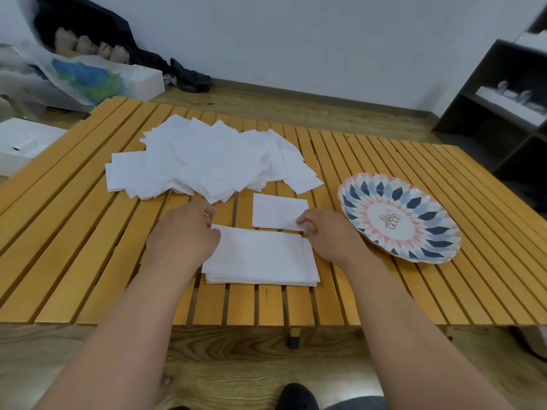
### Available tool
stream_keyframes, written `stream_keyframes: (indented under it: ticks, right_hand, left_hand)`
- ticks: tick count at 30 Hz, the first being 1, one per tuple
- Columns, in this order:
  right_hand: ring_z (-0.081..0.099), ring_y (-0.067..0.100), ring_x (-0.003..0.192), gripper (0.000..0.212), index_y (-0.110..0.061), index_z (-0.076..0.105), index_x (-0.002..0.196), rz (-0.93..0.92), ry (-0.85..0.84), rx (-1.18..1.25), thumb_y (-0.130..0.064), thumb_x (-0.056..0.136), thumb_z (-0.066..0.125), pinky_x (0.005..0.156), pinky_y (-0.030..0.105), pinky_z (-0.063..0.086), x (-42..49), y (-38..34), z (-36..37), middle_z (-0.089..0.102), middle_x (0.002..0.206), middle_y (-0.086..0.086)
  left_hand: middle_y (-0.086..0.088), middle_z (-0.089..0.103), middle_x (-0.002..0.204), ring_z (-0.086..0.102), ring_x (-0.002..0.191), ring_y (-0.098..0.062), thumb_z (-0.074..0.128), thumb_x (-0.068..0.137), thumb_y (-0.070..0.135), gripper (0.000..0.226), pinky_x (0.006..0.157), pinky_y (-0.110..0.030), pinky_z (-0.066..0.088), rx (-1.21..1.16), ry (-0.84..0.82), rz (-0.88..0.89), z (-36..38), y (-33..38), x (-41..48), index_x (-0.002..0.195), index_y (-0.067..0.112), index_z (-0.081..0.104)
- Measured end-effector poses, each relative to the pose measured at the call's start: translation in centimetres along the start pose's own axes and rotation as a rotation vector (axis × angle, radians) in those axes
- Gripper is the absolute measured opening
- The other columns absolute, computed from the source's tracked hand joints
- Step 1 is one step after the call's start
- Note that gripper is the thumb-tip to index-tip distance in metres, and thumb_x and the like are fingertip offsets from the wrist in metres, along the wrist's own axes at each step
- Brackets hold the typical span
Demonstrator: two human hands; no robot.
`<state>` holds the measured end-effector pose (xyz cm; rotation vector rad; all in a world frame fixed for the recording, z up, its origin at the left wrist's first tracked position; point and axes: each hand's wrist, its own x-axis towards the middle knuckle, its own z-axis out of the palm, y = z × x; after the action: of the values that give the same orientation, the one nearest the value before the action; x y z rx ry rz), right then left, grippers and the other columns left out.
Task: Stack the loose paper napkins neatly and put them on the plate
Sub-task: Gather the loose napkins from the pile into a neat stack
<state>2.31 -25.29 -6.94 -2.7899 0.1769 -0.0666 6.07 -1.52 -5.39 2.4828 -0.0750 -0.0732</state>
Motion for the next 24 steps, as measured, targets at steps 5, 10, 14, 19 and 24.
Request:
stream_keyframes:
  ticks: [5,10,14,19,24]
  right_hand:
    - [0.058,0.017,0.104,0.02,-0.018,0.064,0.112,-0.003,0.071,-0.043,-0.019,0.091,0.06,0.09,0.034,0.05,0.1,-0.2,0.4,0.064,0.114,0.0]
    - [0.058,0.016,0.094,0.013,-0.017,0.067,0.101,-0.04,0.133,-0.115,-0.021,0.093,0.058,0.084,0.034,0.051,0.2,-0.3,0.8,0.065,0.103,0.001]
    - [0.057,0.014,0.089,0.011,-0.017,0.065,0.096,-0.009,0.173,-0.017,-0.021,0.094,0.055,0.081,0.034,0.051,0.3,-0.2,0.9,0.063,0.096,-0.002]
    - [0.053,0.01,0.082,0.005,-0.017,0.056,0.093,0.054,0.27,0.303,-0.016,0.096,0.052,0.067,0.022,0.044,0.9,-0.6,-0.2,0.059,0.09,-0.005]
    - [0.052,0.004,0.076,0.011,-0.014,0.059,0.091,0.049,0.325,0.704,-0.008,0.095,0.051,0.067,0.013,0.042,0.8,-2.4,-2.4,0.061,0.085,-0.004]
  left_hand:
    - [0.013,0.055,0.1,0.051,0.091,-0.009,0.06,0.087,0.018,0.035,0.073,-0.029,0.044,0.008,-0.01,0.0,0.1,0.0,0.0,0.121,0.025,0.056]
    - [0.012,0.057,0.102,0.051,0.092,-0.009,0.06,0.087,0.018,0.035,0.073,-0.029,0.045,0.013,-0.011,0.003,0.0,0.1,0.0,0.121,0.025,0.057]
    - [0.012,0.059,0.108,0.05,0.092,-0.009,0.06,0.088,0.021,0.034,0.072,-0.029,0.043,0.018,0.0,0.008,0.0,0.2,-0.1,0.121,0.026,0.057]
    - [0.009,0.06,0.114,0.055,0.099,-0.011,0.059,0.089,0.024,0.032,0.073,-0.029,0.043,-0.007,0.054,0.051,-0.1,0.4,-0.3,0.121,0.025,0.058]
    - [0.011,0.062,0.118,0.054,0.109,-0.008,0.061,0.09,0.023,0.026,0.082,-0.024,0.039,-0.197,0.112,0.172,0.0,0.7,-0.3,0.116,0.025,0.062]
